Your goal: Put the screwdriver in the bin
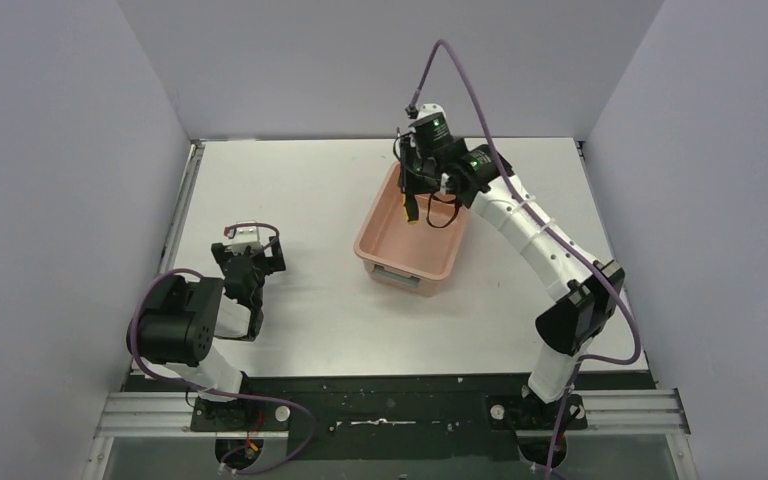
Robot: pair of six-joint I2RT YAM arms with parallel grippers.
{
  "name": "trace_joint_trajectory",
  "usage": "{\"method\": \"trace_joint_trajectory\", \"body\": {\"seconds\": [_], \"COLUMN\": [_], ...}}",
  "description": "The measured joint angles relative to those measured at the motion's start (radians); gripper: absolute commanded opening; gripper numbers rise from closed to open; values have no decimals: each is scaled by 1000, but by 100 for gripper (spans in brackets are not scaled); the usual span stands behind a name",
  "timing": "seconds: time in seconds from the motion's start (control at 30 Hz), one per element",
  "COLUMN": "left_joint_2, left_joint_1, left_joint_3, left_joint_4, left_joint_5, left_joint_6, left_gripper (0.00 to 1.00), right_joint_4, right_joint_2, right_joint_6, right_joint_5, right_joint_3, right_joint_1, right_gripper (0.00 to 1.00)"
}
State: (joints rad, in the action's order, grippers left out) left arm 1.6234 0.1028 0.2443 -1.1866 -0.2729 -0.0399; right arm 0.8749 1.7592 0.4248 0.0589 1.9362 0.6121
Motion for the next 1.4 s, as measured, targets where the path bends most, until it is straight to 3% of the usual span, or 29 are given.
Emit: {"method": "trace_joint_trajectory", "body": {"seconds": [0.27, 0.5, 0.57, 0.7, 0.8, 1.1, 1.17, 1.23, 1.4], "left_joint_2": [0, 0, 0, 0, 0, 0, 0, 0, 0], "left_joint_1": [0, 0, 0, 0, 0, 0, 0, 0, 0], "left_joint_3": [0, 0, 0, 0, 0, 0, 0, 0, 0], "left_joint_4": [0, 0, 0, 0, 0, 0, 0, 0, 0], "left_joint_5": [0, 1, 1, 1, 1, 1, 1, 1, 1], "left_joint_6": [0, 0, 0, 0, 0, 0, 0, 0, 0], "left_gripper": [97, 97, 97, 97, 97, 97, 97, 97, 97], "right_joint_4": [-95, -172, -190, -229, -245, -223, -220, -225, -282], "right_joint_2": [29, 155, 191, 224, 224, 162, 108, 39, -178], "right_joint_6": [32, 45, 44, 47, 48, 18, -1, -21, -81], "right_joint_5": [15, 22, 29, 35, 45, 71, 77, 84, 96], "right_joint_3": [-272, -468, -482, -501, -511, -480, -458, -443, -440], "right_joint_1": [29, 29, 29, 22, 19, 16, 16, 14, -20], "right_gripper": [2, 8, 15, 43, 59, 66, 73, 97, 100]}}
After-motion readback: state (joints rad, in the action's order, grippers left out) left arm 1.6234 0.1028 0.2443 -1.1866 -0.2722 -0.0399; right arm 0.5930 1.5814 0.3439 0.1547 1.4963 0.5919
